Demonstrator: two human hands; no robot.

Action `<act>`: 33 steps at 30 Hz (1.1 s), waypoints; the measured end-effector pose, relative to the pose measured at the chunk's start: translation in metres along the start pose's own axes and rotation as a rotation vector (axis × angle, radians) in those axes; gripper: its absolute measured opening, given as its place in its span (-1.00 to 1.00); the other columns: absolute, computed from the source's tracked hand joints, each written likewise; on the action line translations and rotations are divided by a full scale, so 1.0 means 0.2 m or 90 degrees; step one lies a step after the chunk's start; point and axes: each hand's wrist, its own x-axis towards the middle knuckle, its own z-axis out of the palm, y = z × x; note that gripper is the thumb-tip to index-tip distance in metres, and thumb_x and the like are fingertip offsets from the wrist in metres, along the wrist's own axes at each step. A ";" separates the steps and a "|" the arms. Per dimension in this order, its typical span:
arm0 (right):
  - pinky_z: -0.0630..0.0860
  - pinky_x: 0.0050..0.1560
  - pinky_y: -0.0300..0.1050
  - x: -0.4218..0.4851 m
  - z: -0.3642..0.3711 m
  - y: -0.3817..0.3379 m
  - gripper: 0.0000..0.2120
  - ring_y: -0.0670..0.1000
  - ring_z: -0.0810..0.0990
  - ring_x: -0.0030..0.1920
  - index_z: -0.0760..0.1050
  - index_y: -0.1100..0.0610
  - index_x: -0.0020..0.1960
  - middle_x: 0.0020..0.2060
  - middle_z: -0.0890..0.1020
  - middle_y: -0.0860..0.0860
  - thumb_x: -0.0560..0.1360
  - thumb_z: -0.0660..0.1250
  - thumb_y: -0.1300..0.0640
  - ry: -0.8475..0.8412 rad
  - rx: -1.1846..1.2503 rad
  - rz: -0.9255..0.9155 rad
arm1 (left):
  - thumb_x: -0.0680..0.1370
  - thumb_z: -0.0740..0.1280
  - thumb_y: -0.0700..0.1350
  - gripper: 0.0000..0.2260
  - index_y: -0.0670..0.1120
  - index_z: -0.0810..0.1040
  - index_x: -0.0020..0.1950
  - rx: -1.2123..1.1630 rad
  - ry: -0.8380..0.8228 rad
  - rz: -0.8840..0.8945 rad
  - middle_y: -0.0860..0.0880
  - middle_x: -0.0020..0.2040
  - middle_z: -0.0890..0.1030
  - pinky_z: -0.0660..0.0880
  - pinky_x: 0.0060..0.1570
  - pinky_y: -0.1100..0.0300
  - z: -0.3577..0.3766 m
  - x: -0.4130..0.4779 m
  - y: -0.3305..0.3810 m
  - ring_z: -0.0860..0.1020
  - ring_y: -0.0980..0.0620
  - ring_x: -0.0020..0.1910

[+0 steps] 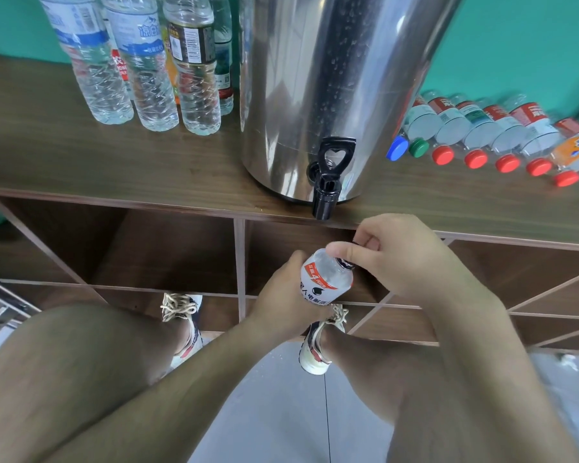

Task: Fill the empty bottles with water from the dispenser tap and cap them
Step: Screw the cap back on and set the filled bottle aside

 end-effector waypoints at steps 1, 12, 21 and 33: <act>0.55 -0.08 0.02 -0.01 -0.01 0.00 -0.44 -0.03 0.58 -0.15 0.59 0.05 -0.14 -0.23 0.61 -0.05 0.38 0.35 -0.48 0.006 -0.007 0.014 | 0.38 0.64 -0.01 -0.37 0.16 0.28 0.23 -0.001 -0.002 0.004 0.24 -0.03 0.48 0.42 -0.22 0.49 0.00 0.00 0.00 0.54 0.21 -0.06; 0.51 -0.15 0.02 -0.06 -0.05 0.01 -0.48 0.08 0.59 -0.19 0.56 0.08 -0.22 -0.28 0.60 0.02 0.54 0.25 -0.37 -0.042 -0.057 0.014 | 0.33 0.67 -0.01 -0.36 0.13 0.35 0.24 -0.029 -0.019 0.004 0.22 -0.01 0.54 0.58 -0.08 0.34 -0.01 0.00 0.00 0.58 0.17 -0.02; 0.51 -0.05 -0.05 -0.03 -0.03 0.06 -0.82 -0.10 0.53 -0.17 0.59 -0.15 0.10 -0.20 0.60 -0.10 0.56 0.48 0.07 -0.064 0.070 -0.085 | 0.36 0.65 0.01 -0.32 0.13 0.31 0.32 -0.022 -0.025 0.001 0.23 0.04 0.52 0.48 -0.11 0.45 -0.01 0.00 0.00 0.56 0.17 0.01; 0.31 -0.14 0.00 -0.15 -0.01 0.04 -0.75 0.01 0.42 -0.15 0.40 0.06 -0.08 -0.23 0.44 -0.13 0.62 0.30 -0.10 0.033 -0.085 -0.252 | 0.35 0.66 -0.07 -0.30 0.05 0.35 0.36 -0.032 -0.049 0.032 0.13 0.10 0.57 0.62 0.08 0.19 -0.07 -0.13 0.07 0.59 0.08 0.07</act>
